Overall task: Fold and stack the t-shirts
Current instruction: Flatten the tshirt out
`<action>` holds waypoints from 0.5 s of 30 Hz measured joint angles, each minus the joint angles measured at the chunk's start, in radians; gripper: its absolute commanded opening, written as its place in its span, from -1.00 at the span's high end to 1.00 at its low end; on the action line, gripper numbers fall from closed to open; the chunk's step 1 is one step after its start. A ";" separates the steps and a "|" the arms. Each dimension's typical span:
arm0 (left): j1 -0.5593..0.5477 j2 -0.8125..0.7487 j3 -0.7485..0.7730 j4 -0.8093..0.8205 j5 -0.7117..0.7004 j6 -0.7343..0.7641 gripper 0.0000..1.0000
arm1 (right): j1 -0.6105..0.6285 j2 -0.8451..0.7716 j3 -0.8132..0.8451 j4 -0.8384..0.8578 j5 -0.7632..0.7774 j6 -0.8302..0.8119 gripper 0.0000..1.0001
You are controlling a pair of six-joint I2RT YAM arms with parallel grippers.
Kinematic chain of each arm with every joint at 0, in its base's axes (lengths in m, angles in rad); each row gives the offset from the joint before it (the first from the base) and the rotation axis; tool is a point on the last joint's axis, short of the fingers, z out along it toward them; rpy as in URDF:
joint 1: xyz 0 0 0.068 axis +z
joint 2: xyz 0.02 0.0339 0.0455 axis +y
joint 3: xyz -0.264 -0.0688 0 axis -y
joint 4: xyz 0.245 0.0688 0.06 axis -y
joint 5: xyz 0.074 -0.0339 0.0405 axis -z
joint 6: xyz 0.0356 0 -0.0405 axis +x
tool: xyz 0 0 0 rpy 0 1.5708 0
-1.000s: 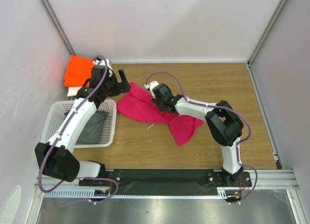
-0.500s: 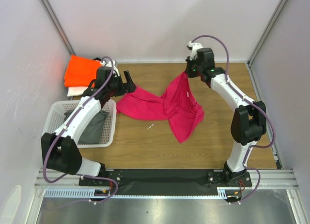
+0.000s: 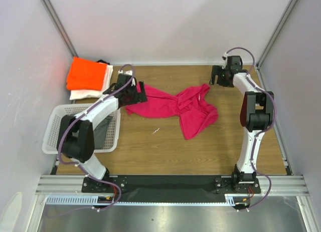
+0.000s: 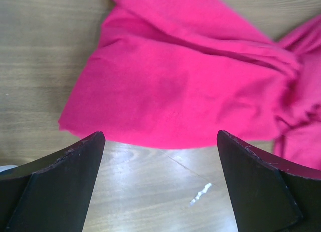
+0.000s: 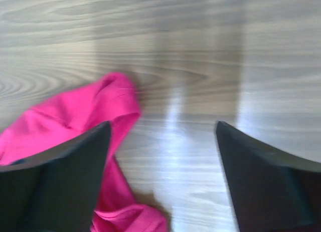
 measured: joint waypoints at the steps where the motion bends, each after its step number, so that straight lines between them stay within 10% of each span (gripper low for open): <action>1: -0.001 0.022 0.006 -0.003 -0.010 -0.003 -1.00 | -0.013 0.005 0.010 -0.023 -0.001 0.005 -0.95; 15: -0.024 0.196 0.110 -0.096 -0.211 -0.130 -0.89 | 0.196 -0.417 -0.252 -0.016 -0.097 0.165 -0.92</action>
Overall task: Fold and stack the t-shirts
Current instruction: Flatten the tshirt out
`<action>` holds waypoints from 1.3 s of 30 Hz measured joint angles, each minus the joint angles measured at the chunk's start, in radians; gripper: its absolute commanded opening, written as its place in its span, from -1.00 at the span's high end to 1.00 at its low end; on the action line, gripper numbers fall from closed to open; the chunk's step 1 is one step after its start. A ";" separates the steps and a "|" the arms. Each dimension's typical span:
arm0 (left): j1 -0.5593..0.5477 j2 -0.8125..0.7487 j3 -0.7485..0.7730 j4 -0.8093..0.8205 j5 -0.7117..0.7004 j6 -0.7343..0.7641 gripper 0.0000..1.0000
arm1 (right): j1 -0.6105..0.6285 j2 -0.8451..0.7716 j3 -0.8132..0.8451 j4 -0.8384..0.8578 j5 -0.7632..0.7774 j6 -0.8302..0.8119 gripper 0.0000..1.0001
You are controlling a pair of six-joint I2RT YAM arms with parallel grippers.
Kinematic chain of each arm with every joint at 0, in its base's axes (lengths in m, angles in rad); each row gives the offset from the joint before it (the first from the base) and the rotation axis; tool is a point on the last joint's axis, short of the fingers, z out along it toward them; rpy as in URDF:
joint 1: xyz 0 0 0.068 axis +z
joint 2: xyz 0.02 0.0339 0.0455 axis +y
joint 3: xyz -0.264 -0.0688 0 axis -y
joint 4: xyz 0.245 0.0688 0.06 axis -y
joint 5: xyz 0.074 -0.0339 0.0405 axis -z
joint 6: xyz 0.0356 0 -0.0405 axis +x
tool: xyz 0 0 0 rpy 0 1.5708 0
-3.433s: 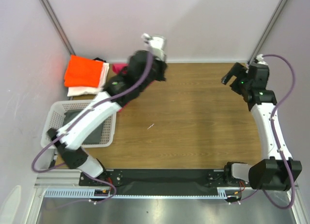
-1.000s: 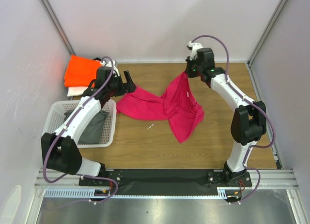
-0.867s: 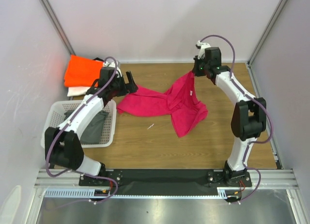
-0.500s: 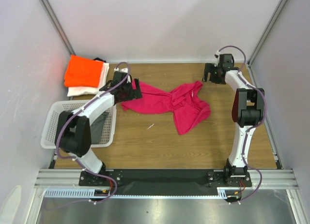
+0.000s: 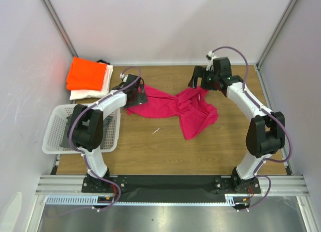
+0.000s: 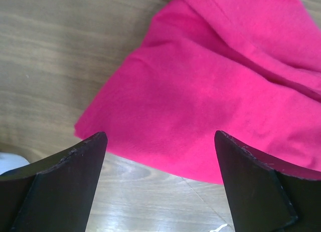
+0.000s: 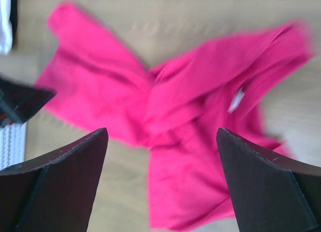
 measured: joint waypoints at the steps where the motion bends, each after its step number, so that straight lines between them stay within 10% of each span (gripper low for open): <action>1: -0.012 0.004 0.001 -0.005 -0.015 -0.010 -0.86 | 0.017 -0.018 -0.037 0.011 -0.005 0.017 -0.92; 10: -0.100 0.071 -0.010 0.002 -0.098 -0.061 -0.09 | 0.003 -0.061 -0.210 -0.057 0.071 0.114 -0.90; 14: -0.098 0.080 -0.028 0.010 -0.111 -0.077 0.98 | 0.004 -0.150 -0.282 -0.107 0.116 0.145 -0.90; 23: -0.105 0.050 -0.056 -0.001 -0.122 -0.077 0.99 | 0.005 -0.233 -0.341 -0.170 0.182 0.192 -0.89; 39: -0.386 -0.436 -0.245 -0.279 -0.179 -0.148 0.99 | 0.011 -0.232 -0.436 -0.212 0.176 0.230 -0.73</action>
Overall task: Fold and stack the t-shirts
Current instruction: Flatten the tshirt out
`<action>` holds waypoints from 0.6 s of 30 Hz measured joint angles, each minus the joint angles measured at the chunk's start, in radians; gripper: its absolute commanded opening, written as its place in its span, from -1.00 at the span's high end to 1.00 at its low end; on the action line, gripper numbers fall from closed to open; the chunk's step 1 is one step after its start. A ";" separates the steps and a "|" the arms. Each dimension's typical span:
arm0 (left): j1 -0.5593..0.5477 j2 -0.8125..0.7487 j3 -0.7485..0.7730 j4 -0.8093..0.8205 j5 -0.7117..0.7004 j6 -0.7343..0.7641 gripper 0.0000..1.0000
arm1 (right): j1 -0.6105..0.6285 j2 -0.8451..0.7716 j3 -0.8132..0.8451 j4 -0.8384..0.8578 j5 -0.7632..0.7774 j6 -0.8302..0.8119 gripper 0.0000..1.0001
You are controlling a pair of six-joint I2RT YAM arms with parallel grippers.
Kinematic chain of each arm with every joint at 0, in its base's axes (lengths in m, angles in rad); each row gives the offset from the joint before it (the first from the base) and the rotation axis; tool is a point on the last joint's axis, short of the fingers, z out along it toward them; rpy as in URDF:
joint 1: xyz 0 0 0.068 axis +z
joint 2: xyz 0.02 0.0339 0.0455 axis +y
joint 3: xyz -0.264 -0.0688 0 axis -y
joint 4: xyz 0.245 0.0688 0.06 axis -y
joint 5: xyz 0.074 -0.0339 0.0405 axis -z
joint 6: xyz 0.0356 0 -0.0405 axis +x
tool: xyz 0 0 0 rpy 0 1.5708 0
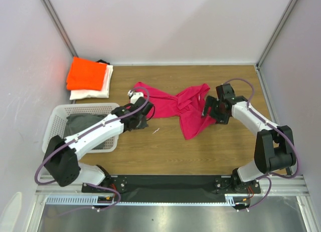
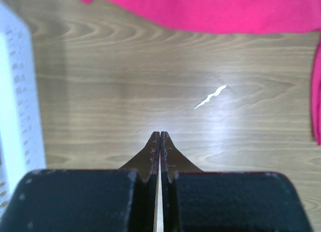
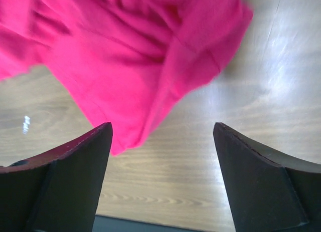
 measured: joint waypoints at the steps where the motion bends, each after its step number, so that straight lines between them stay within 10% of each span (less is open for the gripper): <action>1: 0.001 -0.013 -0.008 -0.008 -0.002 -0.002 0.96 | 0.004 0.000 -0.016 0.003 -0.003 0.007 -0.64; 3: 0.002 -0.039 -0.018 -0.027 -0.007 -0.006 0.89 | 0.019 0.000 -0.051 0.003 -0.009 0.022 -0.58; 6: 0.002 -0.063 -0.018 -0.033 -0.007 0.002 0.22 | 0.041 0.003 -0.085 0.007 -0.013 0.048 -0.44; 10: 0.002 -0.068 -0.018 -0.039 -0.005 0.013 -0.34 | 0.077 0.011 -0.097 0.026 -0.010 0.077 0.12; 18: 0.002 -0.093 -0.018 -0.051 -0.006 0.037 -0.73 | 0.113 0.068 -0.097 0.093 0.027 0.104 0.07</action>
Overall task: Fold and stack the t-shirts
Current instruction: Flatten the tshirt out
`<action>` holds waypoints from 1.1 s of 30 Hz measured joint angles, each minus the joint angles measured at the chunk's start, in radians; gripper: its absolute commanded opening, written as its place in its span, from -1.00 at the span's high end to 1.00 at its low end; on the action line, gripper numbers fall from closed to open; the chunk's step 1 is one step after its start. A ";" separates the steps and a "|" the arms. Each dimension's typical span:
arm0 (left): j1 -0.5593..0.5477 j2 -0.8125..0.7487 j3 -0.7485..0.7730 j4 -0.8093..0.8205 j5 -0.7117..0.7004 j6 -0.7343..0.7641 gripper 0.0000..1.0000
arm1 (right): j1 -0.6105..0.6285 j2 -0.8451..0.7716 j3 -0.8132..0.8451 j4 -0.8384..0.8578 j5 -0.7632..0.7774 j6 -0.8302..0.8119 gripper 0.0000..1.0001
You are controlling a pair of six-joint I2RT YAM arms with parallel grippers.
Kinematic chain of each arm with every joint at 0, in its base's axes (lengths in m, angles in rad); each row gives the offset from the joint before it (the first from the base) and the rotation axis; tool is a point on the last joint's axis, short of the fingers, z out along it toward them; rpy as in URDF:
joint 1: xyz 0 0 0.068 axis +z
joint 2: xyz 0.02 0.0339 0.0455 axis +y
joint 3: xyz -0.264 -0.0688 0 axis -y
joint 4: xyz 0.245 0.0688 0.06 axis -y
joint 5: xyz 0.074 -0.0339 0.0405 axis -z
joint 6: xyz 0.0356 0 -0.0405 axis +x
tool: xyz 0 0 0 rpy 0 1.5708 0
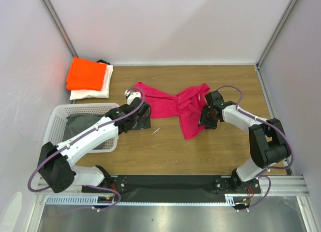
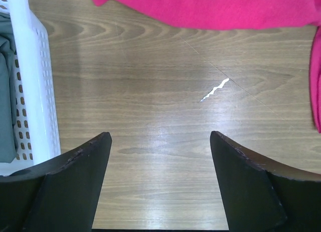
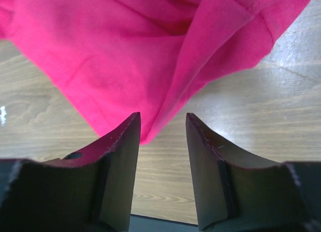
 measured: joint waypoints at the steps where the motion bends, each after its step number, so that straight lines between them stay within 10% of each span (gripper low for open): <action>1: 0.000 -0.006 0.000 -0.002 0.000 0.000 -0.75 | 0.002 0.012 0.000 0.005 0.005 0.002 0.26; 4: 0.000 -0.029 0.000 -0.004 0.000 0.000 -0.86 | 0.008 0.043 0.000 0.014 0.028 0.000 1.00; 19: 0.000 -0.047 0.000 0.051 0.010 0.035 -1.00 | -0.026 -0.257 -0.085 -0.208 0.111 -0.018 1.00; 33: 0.137 0.430 0.188 0.200 0.027 0.019 -1.00 | -0.391 -0.542 -0.164 -0.421 0.084 0.069 1.00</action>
